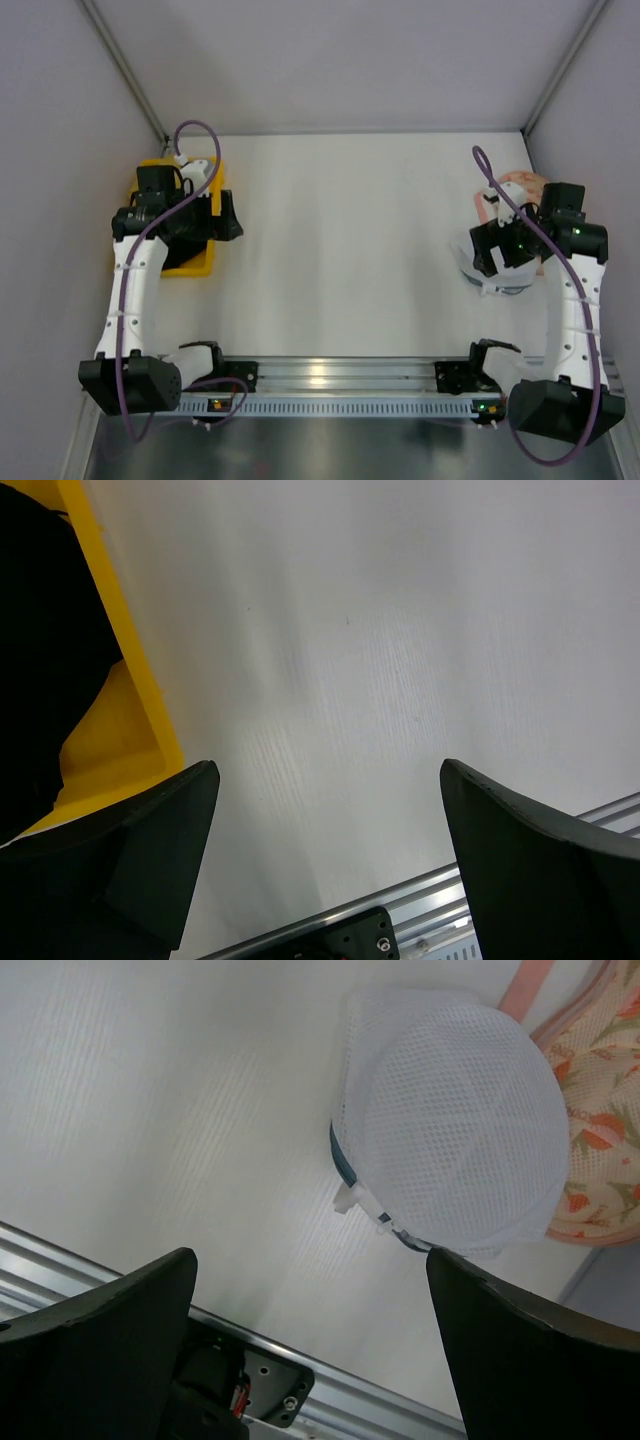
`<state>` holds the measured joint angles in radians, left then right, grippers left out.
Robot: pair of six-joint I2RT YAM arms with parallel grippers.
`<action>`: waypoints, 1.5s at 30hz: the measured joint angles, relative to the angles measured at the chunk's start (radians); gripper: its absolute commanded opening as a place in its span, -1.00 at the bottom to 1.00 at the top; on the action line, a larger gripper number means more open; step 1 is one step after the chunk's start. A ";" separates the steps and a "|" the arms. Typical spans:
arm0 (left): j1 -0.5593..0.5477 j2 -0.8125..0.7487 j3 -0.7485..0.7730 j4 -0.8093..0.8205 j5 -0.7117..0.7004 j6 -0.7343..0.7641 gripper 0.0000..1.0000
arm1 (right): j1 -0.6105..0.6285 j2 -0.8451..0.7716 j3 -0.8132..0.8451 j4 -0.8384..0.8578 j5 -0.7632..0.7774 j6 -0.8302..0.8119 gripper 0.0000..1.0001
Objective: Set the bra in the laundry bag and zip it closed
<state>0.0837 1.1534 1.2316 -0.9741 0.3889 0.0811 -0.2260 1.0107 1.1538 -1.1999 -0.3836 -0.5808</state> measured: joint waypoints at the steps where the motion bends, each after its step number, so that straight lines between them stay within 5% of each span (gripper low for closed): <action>1: 0.000 0.001 0.008 -0.001 0.003 -0.001 0.96 | 0.000 0.002 0.001 0.000 0.019 -0.019 0.99; 16: 0.000 0.030 0.037 -0.008 0.049 -0.015 0.96 | 0.001 0.199 -0.101 0.191 0.403 -0.399 0.99; 33: 0.000 0.030 0.037 -0.008 0.050 -0.026 0.96 | 0.050 0.285 -0.200 0.207 0.320 -0.535 0.99; 36: 0.000 0.034 0.037 -0.008 0.053 -0.026 0.96 | 0.089 0.286 -0.248 0.246 0.342 -0.529 0.29; 39: 0.000 0.043 0.039 -0.008 0.053 -0.026 0.96 | 0.104 0.302 -0.249 0.278 0.365 -0.500 -0.12; 43: 0.000 0.049 0.040 -0.009 0.050 -0.025 0.96 | 0.123 0.351 -0.113 0.246 0.327 -0.424 -1.00; 45: 0.000 0.049 0.040 -0.009 0.048 -0.021 0.96 | 0.143 0.364 -0.024 0.227 0.284 -0.378 -1.00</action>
<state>0.0837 1.2022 1.2716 -0.9829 0.4374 0.0597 -0.0834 1.3746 1.1301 -0.9733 -0.0998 -0.9592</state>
